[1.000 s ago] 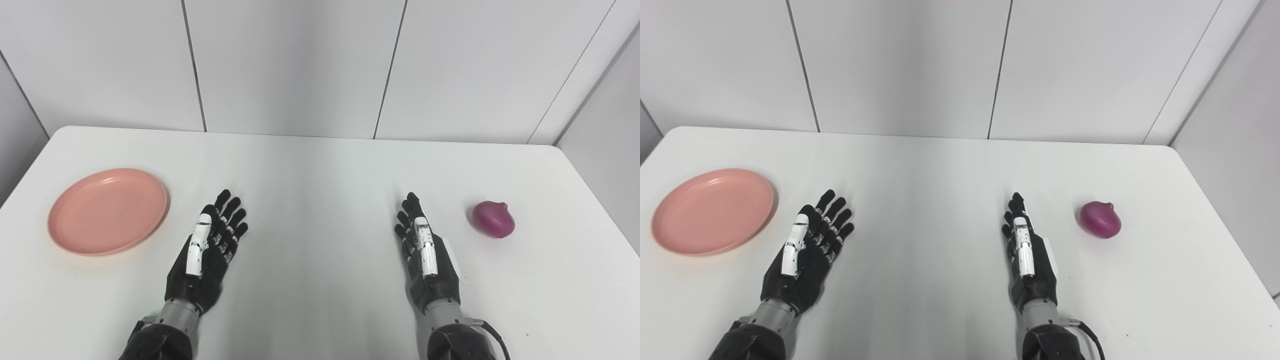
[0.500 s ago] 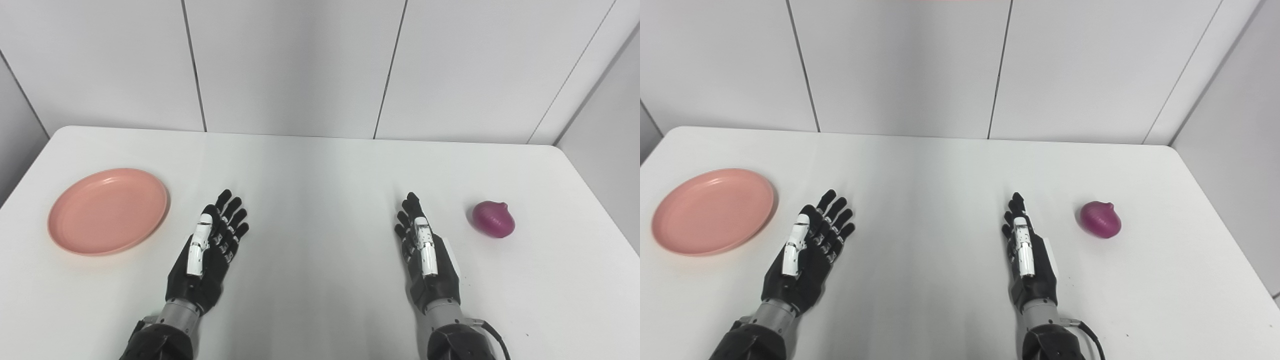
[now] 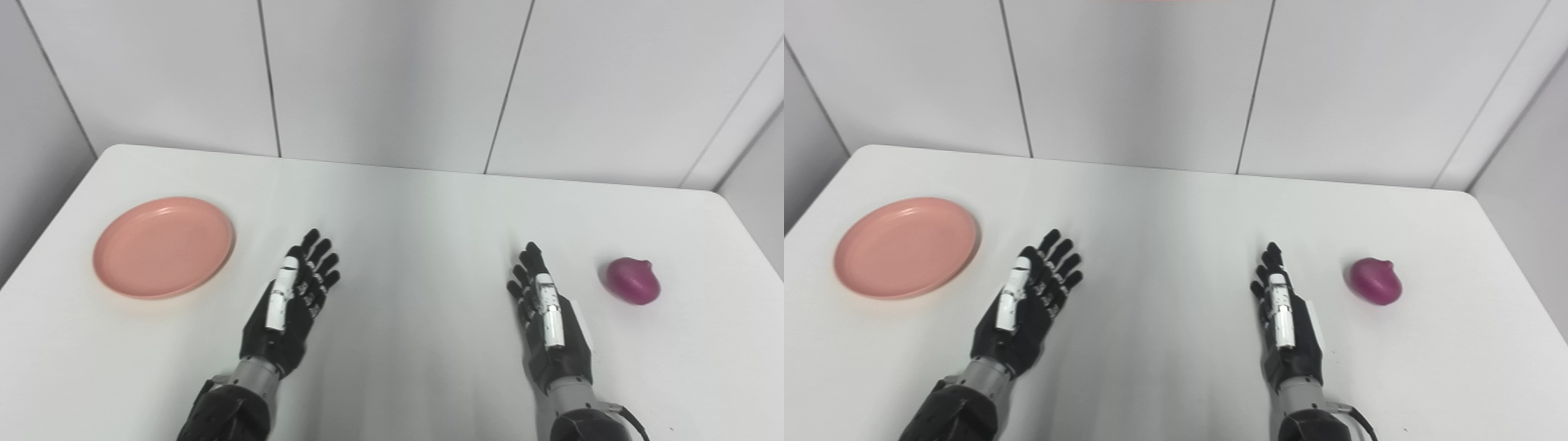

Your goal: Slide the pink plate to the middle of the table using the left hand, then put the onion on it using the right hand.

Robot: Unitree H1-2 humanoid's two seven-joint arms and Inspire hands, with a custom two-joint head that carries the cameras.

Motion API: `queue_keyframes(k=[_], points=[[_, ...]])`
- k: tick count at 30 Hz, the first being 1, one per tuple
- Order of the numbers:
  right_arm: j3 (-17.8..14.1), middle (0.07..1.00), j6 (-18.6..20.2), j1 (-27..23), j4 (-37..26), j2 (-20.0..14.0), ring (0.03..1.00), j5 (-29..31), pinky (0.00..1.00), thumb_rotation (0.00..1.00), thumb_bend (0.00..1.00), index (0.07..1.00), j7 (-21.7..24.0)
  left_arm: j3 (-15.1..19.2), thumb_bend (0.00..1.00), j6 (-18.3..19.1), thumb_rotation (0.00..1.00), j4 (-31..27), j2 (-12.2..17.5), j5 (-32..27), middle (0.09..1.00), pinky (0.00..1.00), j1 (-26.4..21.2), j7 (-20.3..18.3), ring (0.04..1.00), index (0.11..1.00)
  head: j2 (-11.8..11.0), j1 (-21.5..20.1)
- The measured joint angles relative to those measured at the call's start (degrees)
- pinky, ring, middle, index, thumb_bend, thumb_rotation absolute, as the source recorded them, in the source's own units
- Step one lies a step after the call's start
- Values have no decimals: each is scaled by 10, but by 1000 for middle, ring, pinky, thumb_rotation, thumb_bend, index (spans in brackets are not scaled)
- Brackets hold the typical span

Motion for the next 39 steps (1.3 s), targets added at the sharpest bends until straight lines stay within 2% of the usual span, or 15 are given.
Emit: queue_keyframes(k=[1,3,5,8,10,17,19,23,25,26,27,28,31,34,39], points=[[-2,1000,0,0,0,-2,1000,2,1000,1000,189,1000,0,-1,465,-2,1000,1,-2,1,1000,993,0,0,990,994,-4,15],[-5,1000,0,0,0,-4,1000,8,1000,1000,184,1000,1,-5,466,-8,1000,6,-5,2,1000,997,0,0,994,996,-5,17],[-7,1000,0,1,0,-8,1000,14,1000,1000,174,1000,5,-9,468,-20,1000,12,-9,4,1000,997,0,0,995,997,-16,51],[-11,1000,0,2,1,-15,1000,21,1000,1000,174,1000,12,-16,464,-30,1000,20,-17,14,1000,992,0,1,991,996,-22,69],[-15,1000,0,2,3,-20,1000,25,1000,1000,162,1000,15,-20,462,-39,1000,25,-25,20,1000,996,0,3,992,997,-39,102],[-30,1000,-3,1,11,-25,1000,43,1000,1000,158,1000,21,-31,444,-52,1000,46,-49,42,1000,1000,-7,14,996,995,-67,148],[-32,1000,-3,0,12,-25,1000,44,1000,1000,165,1000,21,-35,443,-60,1000,55,-52,46,1000,1000,-10,16,995,992,-84,176],[-32,1000,-3,-1,15,-27,1000,44,1000,1000,185,1000,21,-36,432,-69,1000,68,-59,53,1000,1000,-17,21,992,990,-104,200],[-35,1000,-3,-5,20,-27,1000,45,1000,1000,198,1000,21,-38,428,-77,1000,78,-61,53,1000,997,-20,22,989,989,-104,200],[-36,1000,-3,-8,23,-28,1000,45,1000,1000,203,1000,22,-39,425,-81,1000,81,-61,54,1000,995,-21,22,988,988,-113,210],[-37,1000,-5,-11,27,-29,1000,46,1000,1000,237,1000,23,-39,425,-86,1000,84,-61,55,997,989,-22,22,985,986,-115,211],[-38,1000,-18,-14,38,-31,1000,46,1000,990,282,1000,27,-40,426,-90,1000,87,-61,57,994,983,-22,22,982,985,-120,221],[-43,1000,-46,-21,67,-39,1000,50,1000,950,334,1000,38,-43,424,-107,1000,101,-61,63,993,978,-26,22,982,985,-124,250],[-51,1000,-48,-23,68,-36,1000,54,1000,938,283,1000,35,-44,430,-125,1000,117,-61,64,989,968,-31,22,977,981,-132,265],[-53,1000,-48,-23,66,-33,1000,58,1000,915,291,993,30,-47,431,-130,1000,130,-61,67,987,970,-43,28,975,981,-137,264]])
